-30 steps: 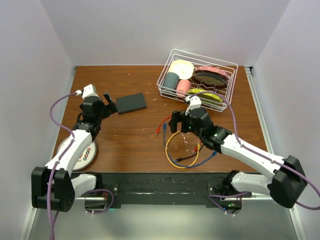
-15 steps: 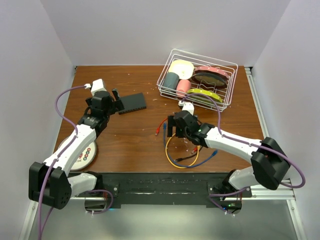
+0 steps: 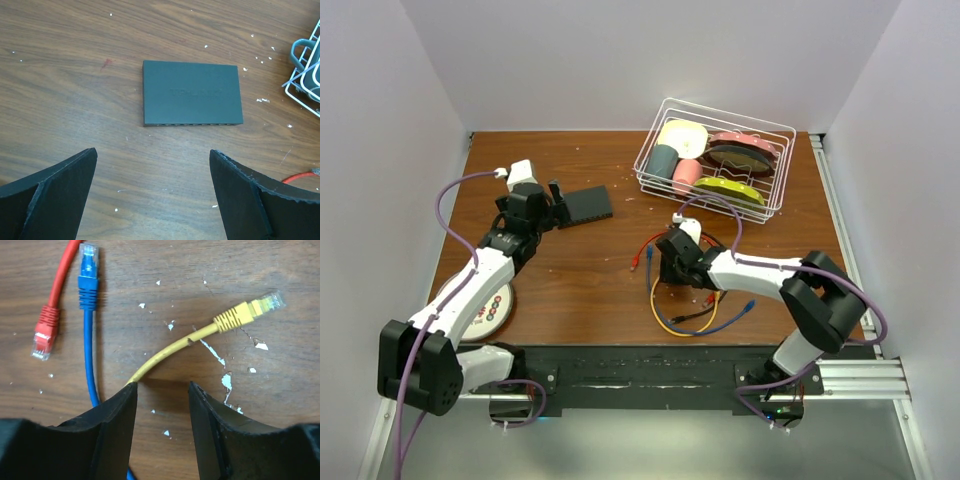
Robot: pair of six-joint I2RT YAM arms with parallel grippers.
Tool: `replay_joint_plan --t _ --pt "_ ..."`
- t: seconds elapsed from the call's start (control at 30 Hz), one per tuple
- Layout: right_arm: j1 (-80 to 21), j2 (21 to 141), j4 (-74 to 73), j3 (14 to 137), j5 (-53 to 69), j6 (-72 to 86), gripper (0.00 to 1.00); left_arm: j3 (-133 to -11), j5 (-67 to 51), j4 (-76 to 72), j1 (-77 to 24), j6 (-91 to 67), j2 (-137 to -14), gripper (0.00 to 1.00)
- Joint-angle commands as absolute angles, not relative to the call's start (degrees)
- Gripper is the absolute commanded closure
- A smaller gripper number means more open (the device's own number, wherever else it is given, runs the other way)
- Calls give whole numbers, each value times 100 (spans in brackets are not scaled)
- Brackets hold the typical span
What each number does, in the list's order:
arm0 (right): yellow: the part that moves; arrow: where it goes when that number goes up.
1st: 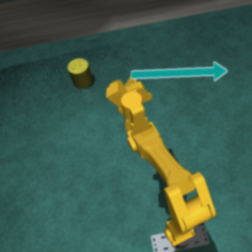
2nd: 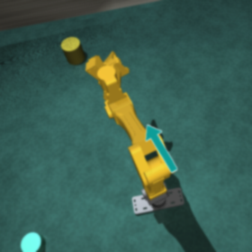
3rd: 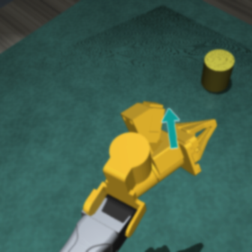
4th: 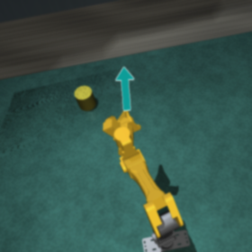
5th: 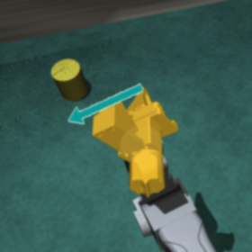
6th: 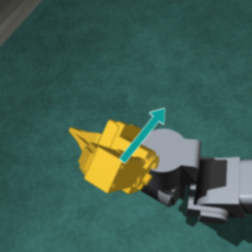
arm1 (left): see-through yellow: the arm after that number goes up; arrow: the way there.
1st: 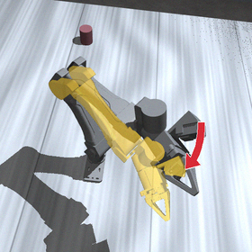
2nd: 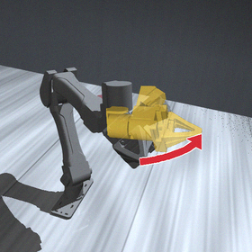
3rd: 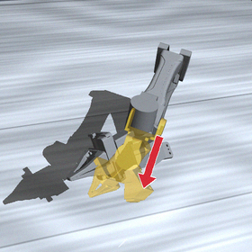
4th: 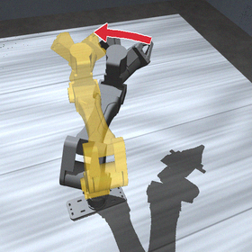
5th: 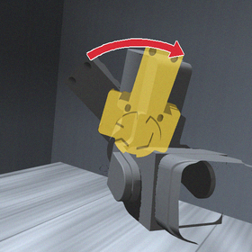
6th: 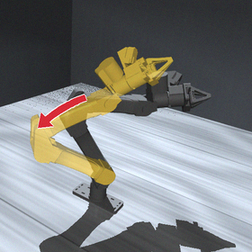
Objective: Insert the plug into the switch port
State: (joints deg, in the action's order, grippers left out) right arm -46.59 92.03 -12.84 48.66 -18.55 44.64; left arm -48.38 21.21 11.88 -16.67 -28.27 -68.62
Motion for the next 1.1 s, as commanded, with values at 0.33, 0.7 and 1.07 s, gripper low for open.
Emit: replay_joint_plan --t 0.33,0.7,1.07 --pt "-4544 9335 -704 4896 -1820 4773 60 -4825 2030 1046 -1767 -2689 -6688 0" --pt "-4377 8982 -44 4588 -1468 4605 50 -4843 2004 1064 -1784 -2707 -6829 0" --pt "-4342 10414 -229 5299 -1766 4368 55 -4694 1881 888 -1828 -2654 -6654 0"
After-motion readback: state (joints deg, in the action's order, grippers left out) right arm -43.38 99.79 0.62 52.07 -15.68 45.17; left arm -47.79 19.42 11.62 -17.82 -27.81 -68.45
